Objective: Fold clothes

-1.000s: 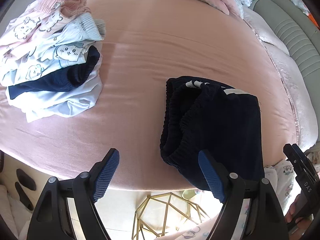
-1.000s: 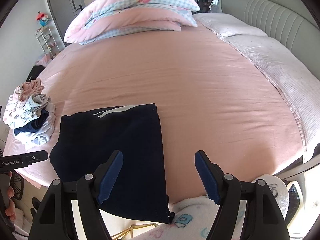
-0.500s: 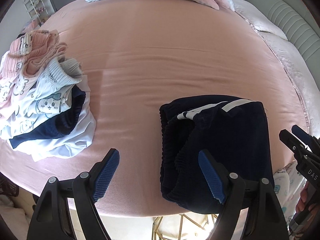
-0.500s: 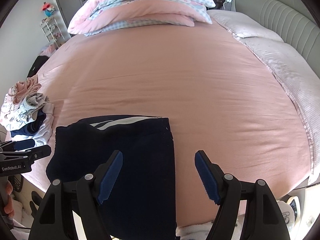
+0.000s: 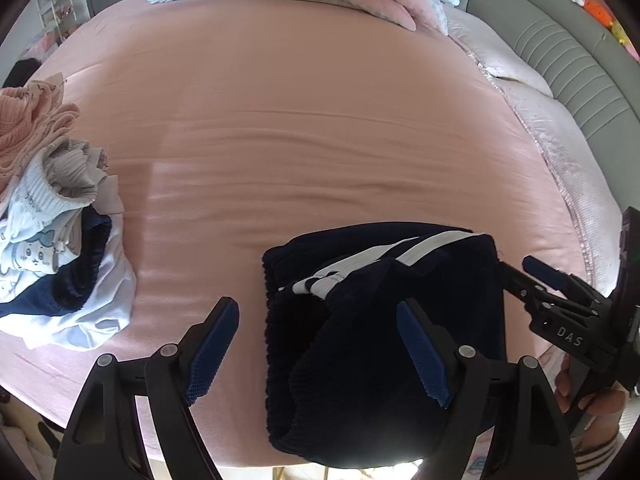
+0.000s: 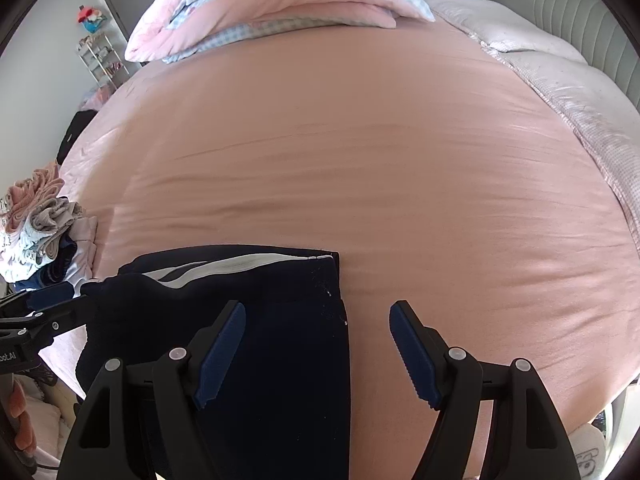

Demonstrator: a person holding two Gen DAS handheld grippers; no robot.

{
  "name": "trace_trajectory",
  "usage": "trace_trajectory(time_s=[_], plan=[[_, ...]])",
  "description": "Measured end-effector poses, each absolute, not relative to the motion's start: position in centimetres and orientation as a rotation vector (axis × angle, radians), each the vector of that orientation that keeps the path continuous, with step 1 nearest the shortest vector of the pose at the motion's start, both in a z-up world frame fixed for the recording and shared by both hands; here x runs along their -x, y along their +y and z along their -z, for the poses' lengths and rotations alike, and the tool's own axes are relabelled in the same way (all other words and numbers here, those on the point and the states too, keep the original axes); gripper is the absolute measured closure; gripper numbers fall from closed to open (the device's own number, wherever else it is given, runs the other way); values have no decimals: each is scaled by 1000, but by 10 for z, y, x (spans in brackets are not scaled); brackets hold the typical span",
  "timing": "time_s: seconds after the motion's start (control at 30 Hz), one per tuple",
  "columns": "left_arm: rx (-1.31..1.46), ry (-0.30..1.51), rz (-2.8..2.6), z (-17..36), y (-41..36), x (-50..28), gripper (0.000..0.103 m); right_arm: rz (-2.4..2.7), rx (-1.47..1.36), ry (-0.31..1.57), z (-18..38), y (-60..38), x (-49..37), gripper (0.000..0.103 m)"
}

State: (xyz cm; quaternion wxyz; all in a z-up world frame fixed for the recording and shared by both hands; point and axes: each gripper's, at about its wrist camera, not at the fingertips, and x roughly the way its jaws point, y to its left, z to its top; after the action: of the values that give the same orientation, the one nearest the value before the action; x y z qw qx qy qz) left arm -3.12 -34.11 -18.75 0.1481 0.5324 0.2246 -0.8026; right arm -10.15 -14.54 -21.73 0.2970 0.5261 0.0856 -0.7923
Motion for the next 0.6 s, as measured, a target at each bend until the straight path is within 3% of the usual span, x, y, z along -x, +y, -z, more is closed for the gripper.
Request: trace_trajectory(time_s=[0.13,0.33,0.4,0.43,0.47,0.53,0.6], plan=[[-1541,750,2312,195,-344,36,22,2077,-1433,145,226,-144,111,29],[-1538,670,2332,195,-340,38,24,2020,-1467,47,239,-145,124,29],[-1542,624,2329,198,-337,42,31,2022,-1457,28,242,-146,129,29],[-1544,602,2325,199,-336,44,34,2019,-1462,24,245,-147,131,34],[-1546,574,2311,202,-335,46,40,2016,-1467,20,248,-148,132,53],[-1543,508,2285,206,-334,49,54,1993,-1489,5,253,-150,134,70],[-1547,497,2277,208,-336,50,60,1981,-1483,8,256,-153,132,73]])
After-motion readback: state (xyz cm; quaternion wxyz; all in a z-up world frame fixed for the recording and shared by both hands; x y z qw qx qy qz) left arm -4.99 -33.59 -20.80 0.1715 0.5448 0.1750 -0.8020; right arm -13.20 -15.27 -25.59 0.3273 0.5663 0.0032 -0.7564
